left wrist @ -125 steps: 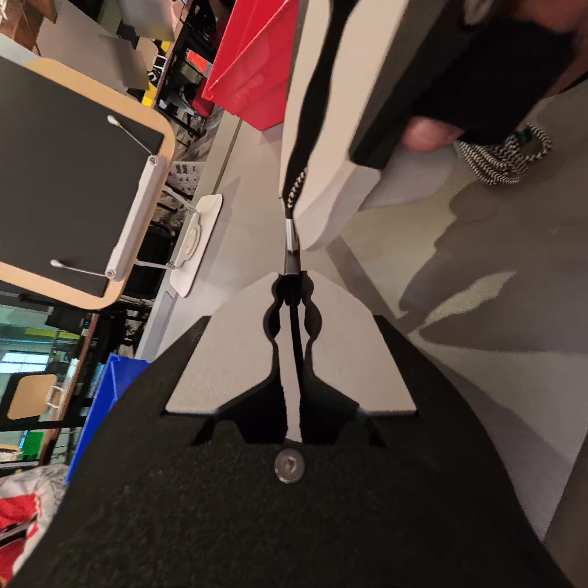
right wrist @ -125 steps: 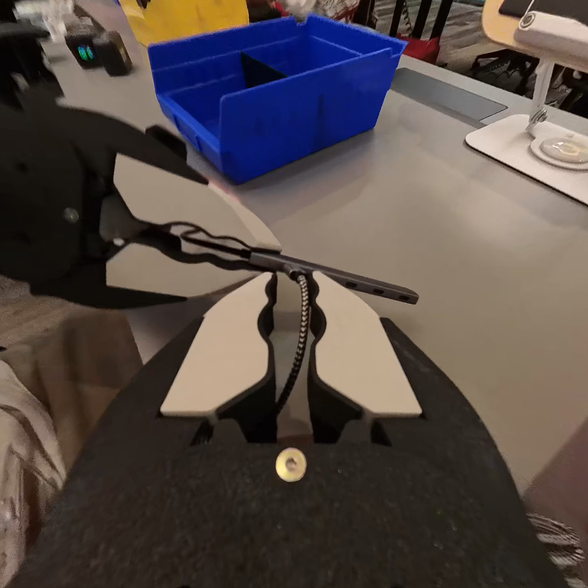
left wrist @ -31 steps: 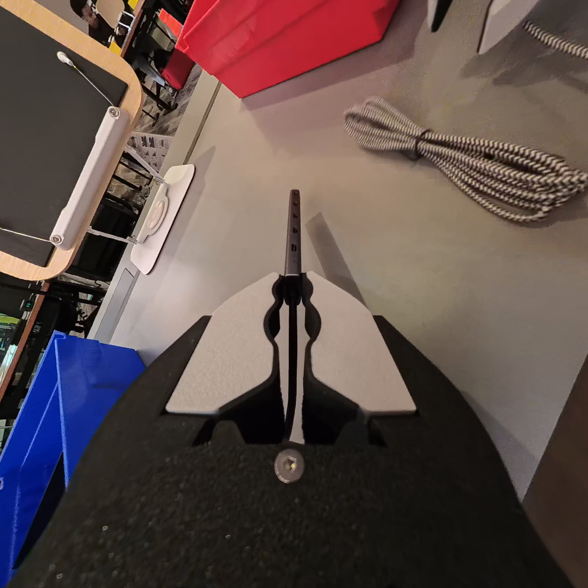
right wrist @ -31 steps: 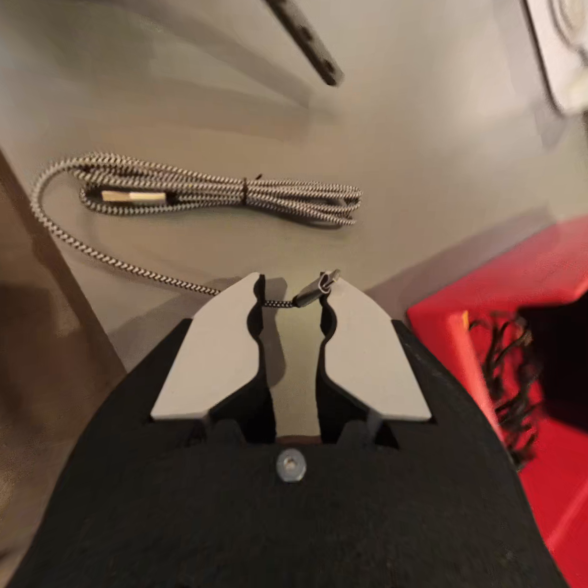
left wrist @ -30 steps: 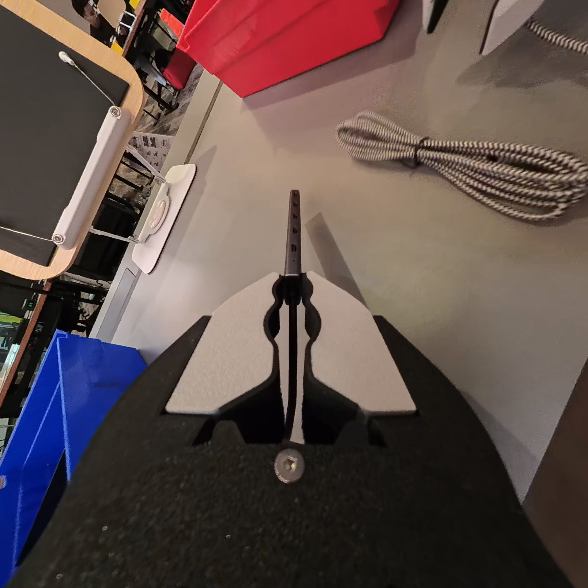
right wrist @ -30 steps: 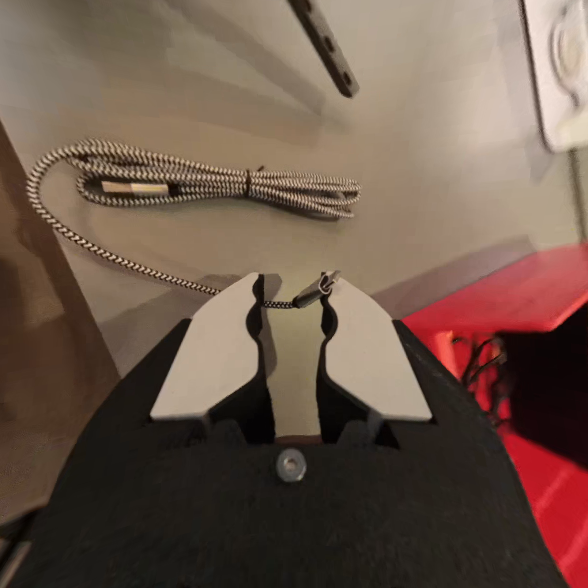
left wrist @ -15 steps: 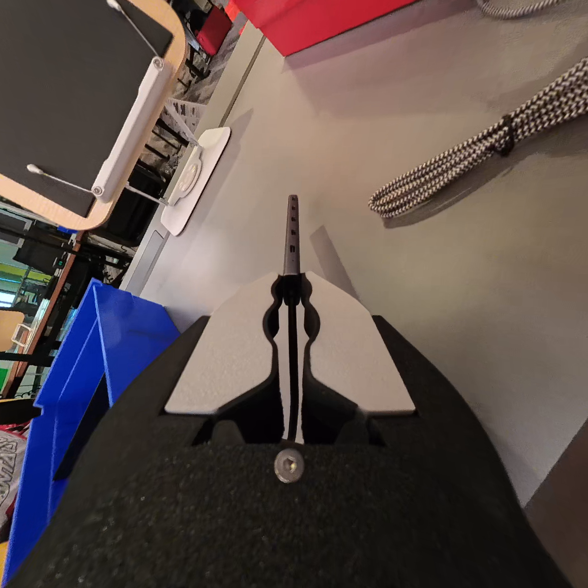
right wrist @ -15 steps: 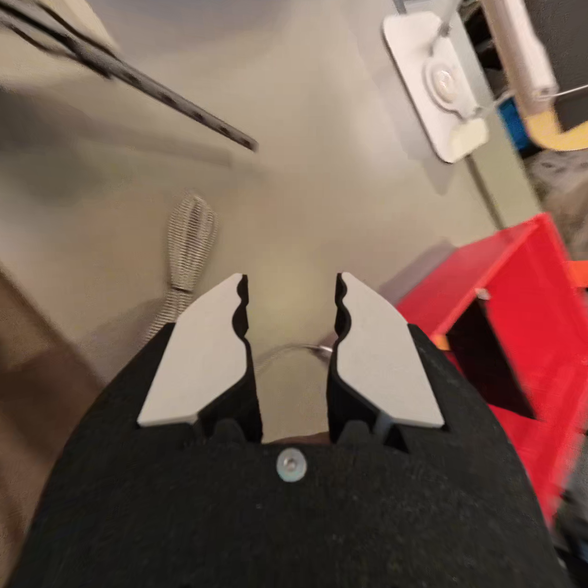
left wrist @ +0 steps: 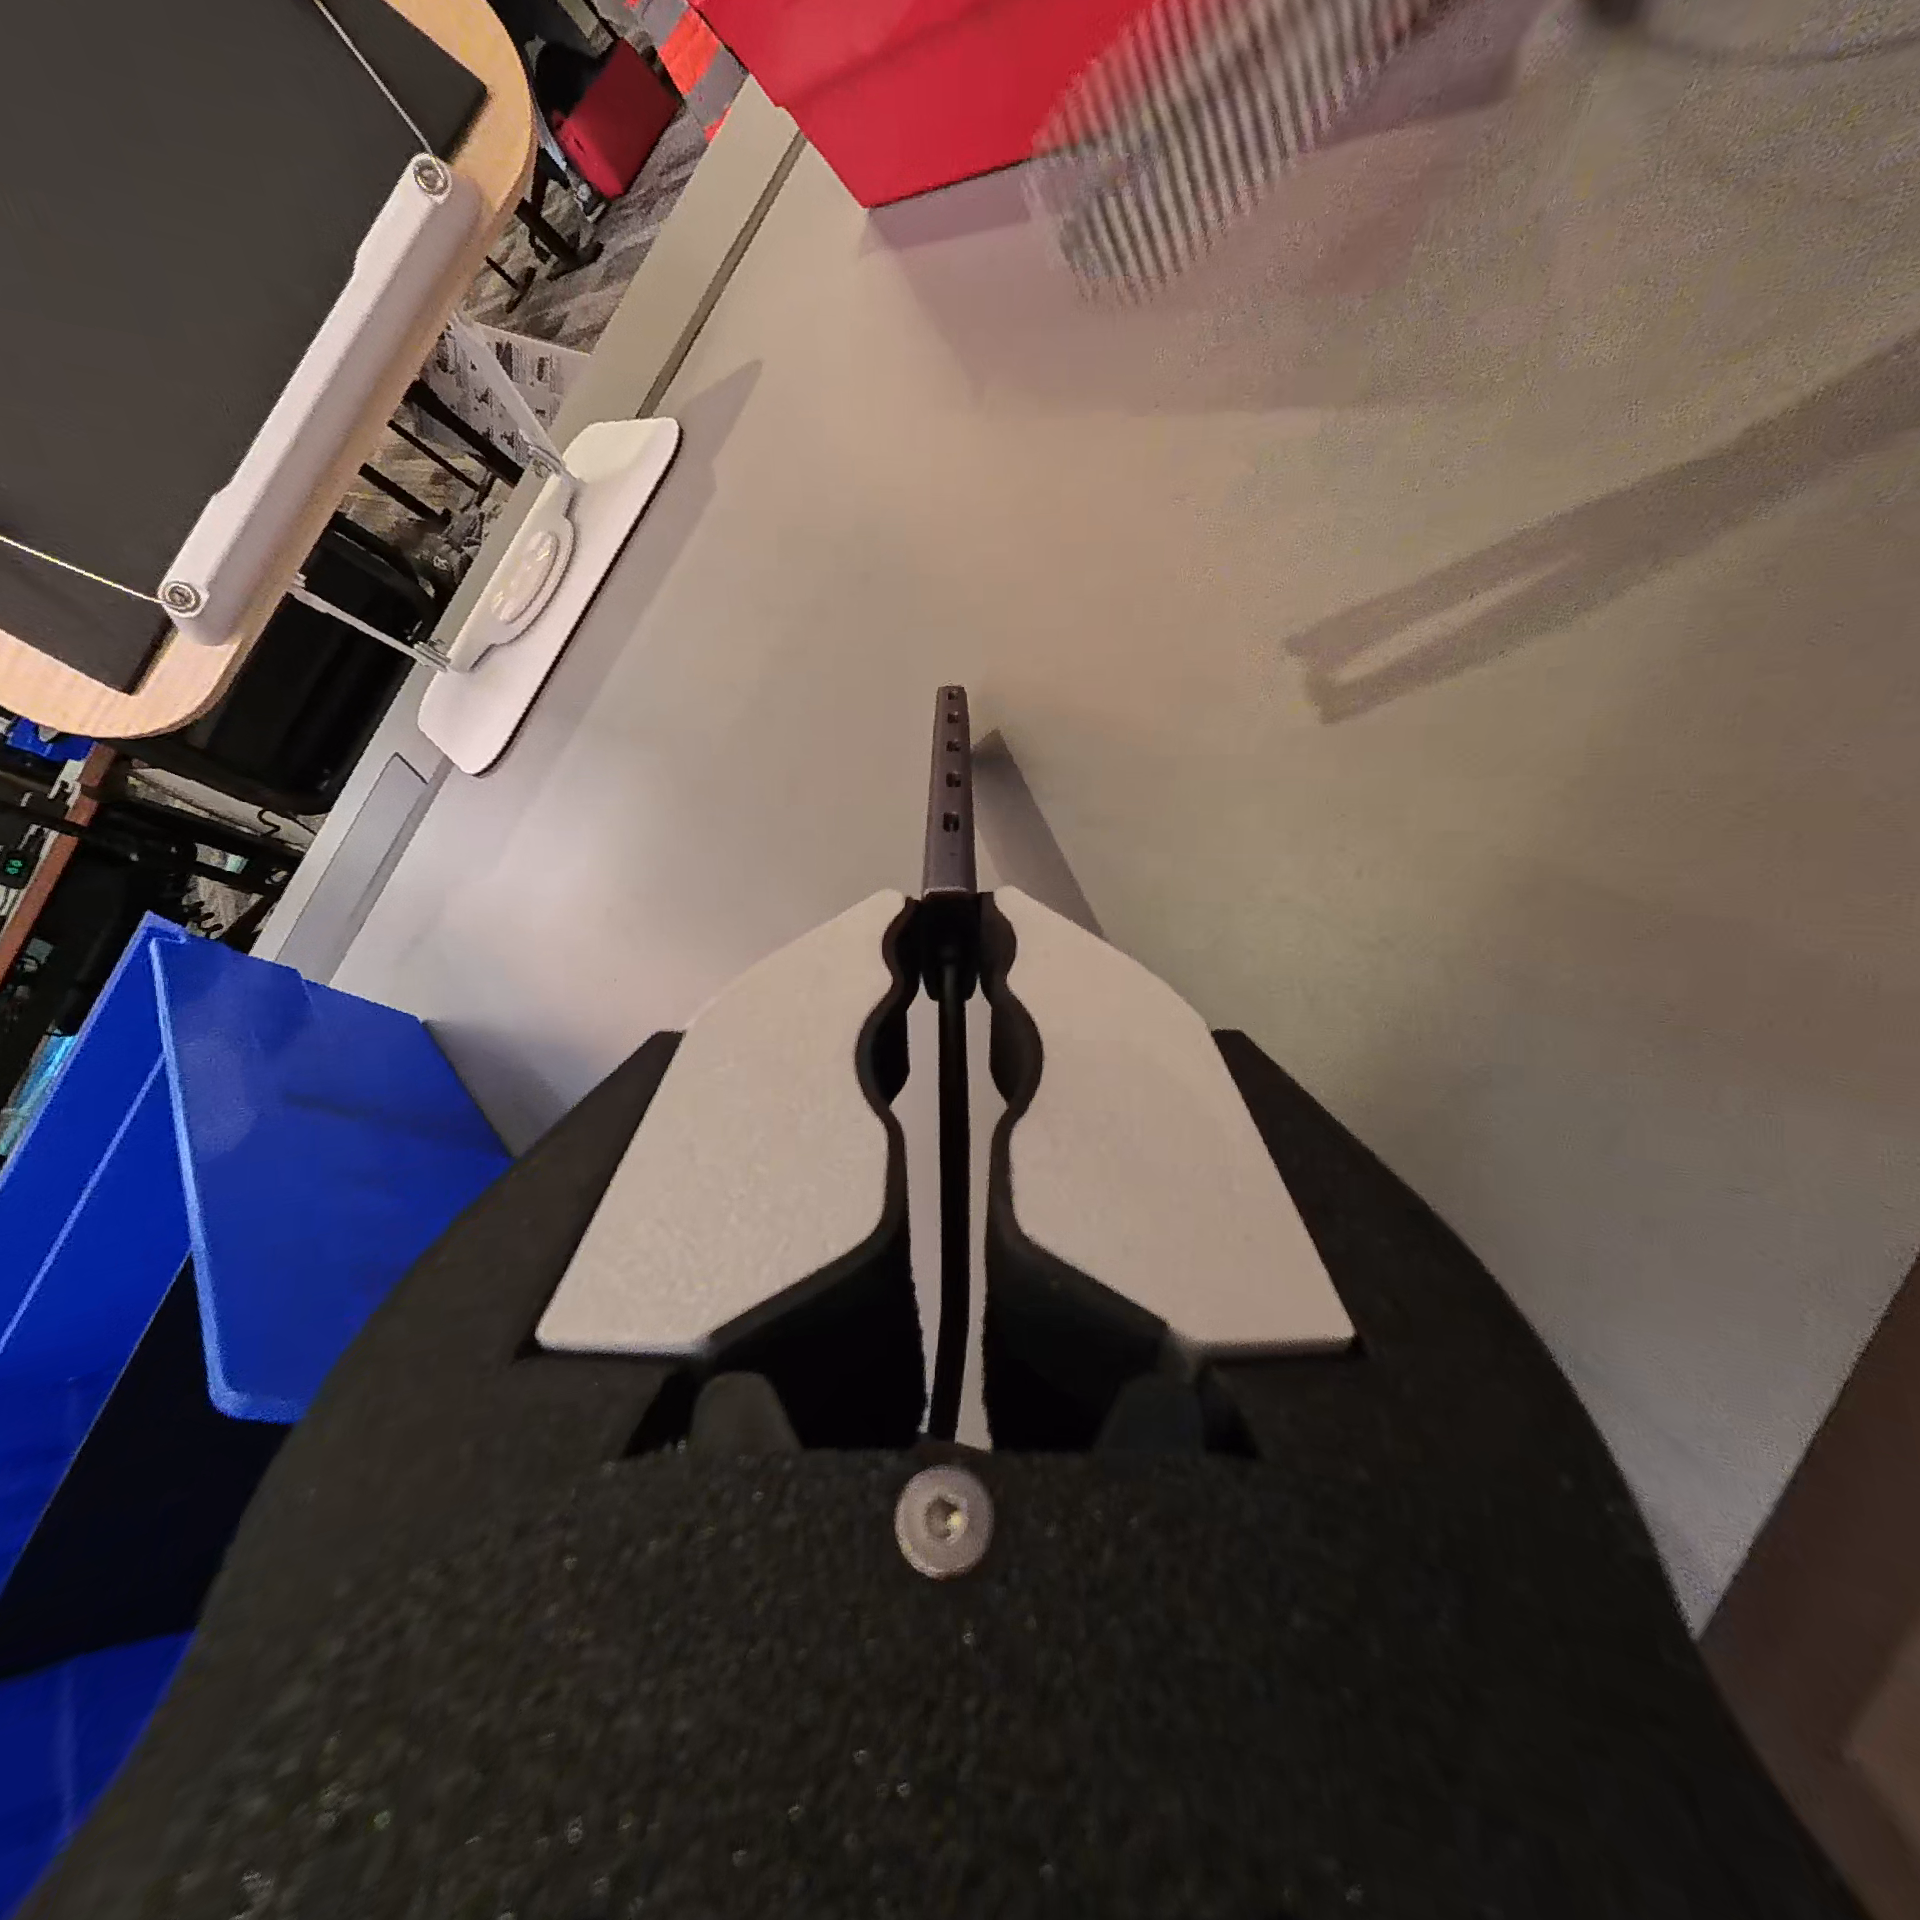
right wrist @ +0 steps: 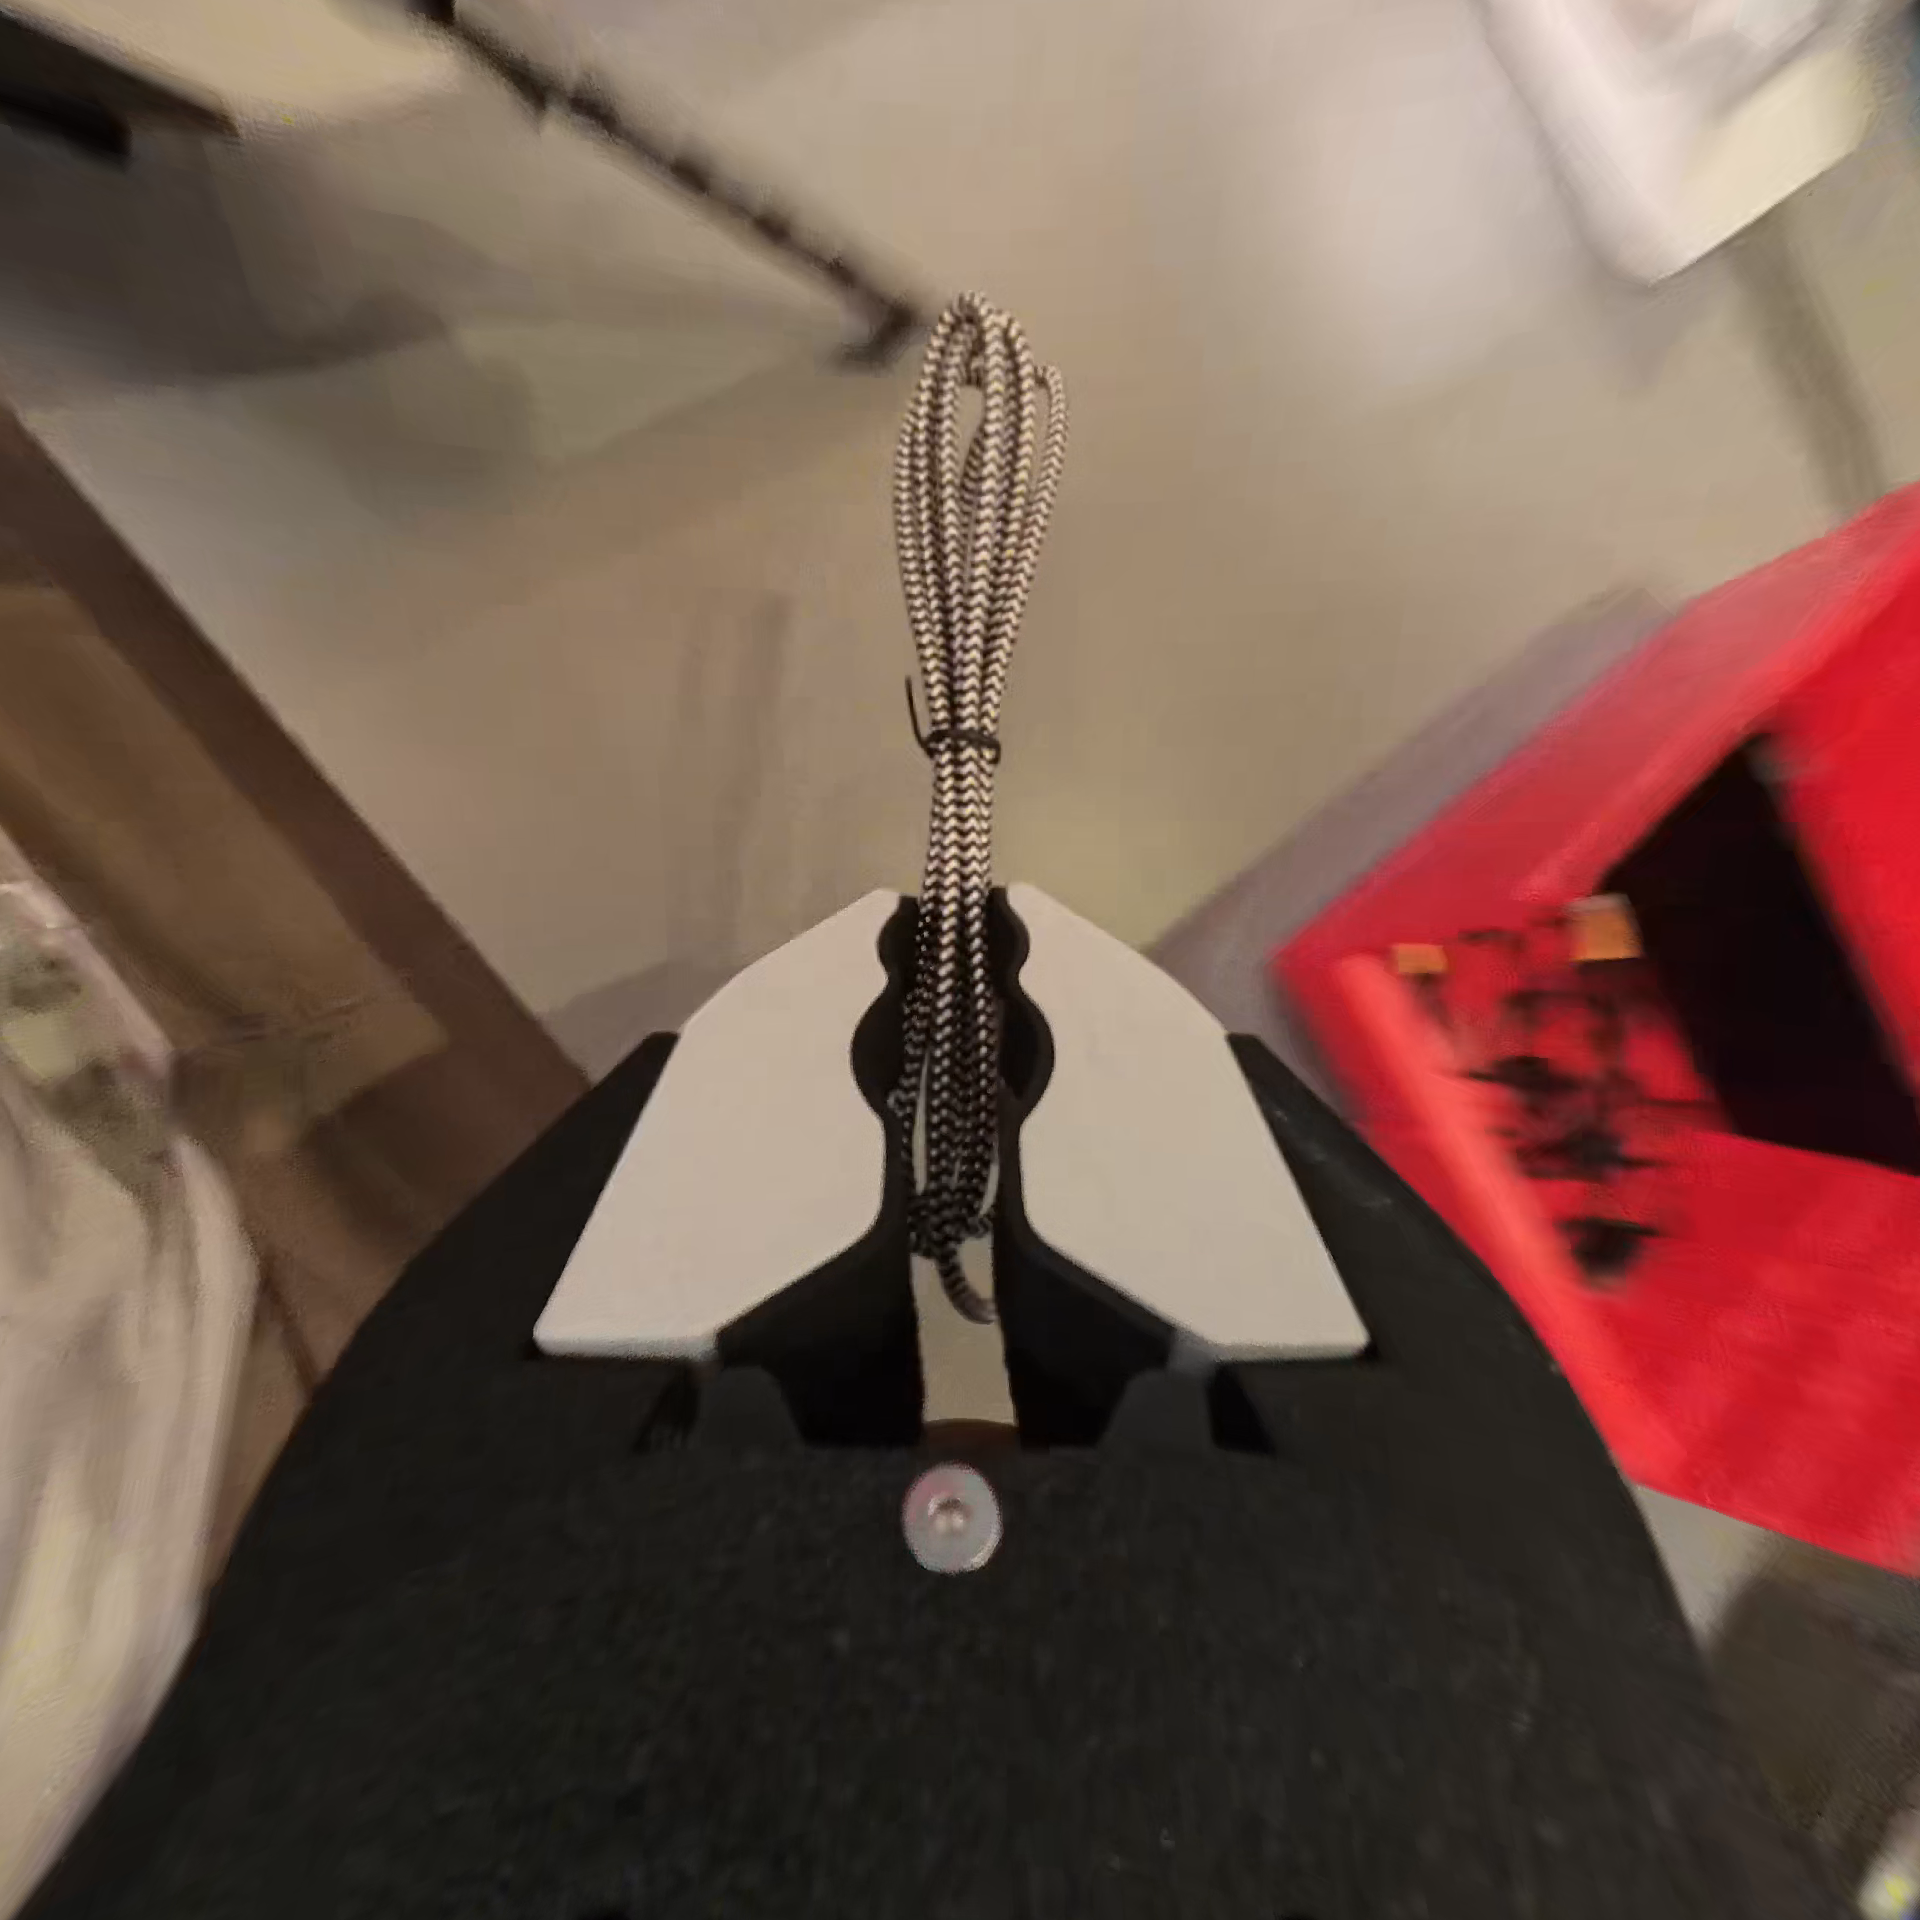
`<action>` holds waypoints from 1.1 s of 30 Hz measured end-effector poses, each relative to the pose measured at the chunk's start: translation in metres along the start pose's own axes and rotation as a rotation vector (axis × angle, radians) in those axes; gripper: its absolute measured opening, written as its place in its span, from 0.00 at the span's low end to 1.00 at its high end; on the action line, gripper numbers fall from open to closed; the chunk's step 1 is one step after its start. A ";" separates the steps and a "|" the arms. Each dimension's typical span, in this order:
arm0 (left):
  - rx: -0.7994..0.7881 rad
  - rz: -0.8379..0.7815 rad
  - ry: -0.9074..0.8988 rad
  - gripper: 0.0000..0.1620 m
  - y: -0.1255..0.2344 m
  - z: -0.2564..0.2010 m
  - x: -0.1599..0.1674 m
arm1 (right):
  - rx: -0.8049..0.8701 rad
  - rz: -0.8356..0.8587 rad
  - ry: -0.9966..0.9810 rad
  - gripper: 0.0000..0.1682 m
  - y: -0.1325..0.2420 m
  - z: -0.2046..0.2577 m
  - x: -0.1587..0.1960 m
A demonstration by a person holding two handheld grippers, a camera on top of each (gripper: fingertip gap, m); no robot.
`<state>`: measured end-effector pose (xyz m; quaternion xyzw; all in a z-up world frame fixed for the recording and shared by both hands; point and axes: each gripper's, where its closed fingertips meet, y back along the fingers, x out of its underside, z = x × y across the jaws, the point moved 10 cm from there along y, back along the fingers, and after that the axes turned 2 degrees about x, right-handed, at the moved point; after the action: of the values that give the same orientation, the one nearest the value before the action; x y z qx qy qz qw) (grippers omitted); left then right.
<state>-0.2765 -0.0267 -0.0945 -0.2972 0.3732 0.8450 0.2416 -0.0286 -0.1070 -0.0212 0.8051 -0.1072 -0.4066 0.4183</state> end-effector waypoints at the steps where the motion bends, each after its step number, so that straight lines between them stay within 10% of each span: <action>1: -0.001 -0.001 0.000 0.06 0.000 0.000 0.000 | 0.062 -0.043 0.038 0.07 0.025 -0.019 -0.007; 7: -0.006 0.002 -0.015 0.06 -0.002 -0.002 -0.002 | 0.426 -0.172 0.300 0.07 0.131 -0.129 -0.028; 15: -0.048 0.000 -0.064 0.06 0.002 -0.005 -0.009 | 0.033 -0.458 0.314 0.07 0.039 -0.204 0.043; 21: -0.066 0.004 -0.087 0.06 0.001 -0.009 -0.013 | -0.106 -0.071 0.271 0.08 -0.037 -0.215 0.112; 33: -0.076 0.014 -0.103 0.06 0.001 -0.010 -0.014 | -0.432 0.384 0.443 0.12 -0.077 -0.224 0.095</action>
<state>-0.2636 -0.0376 -0.0901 -0.2596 0.3301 0.8744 0.2431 0.1873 0.0238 -0.0617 0.7320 -0.0749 -0.1498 0.6604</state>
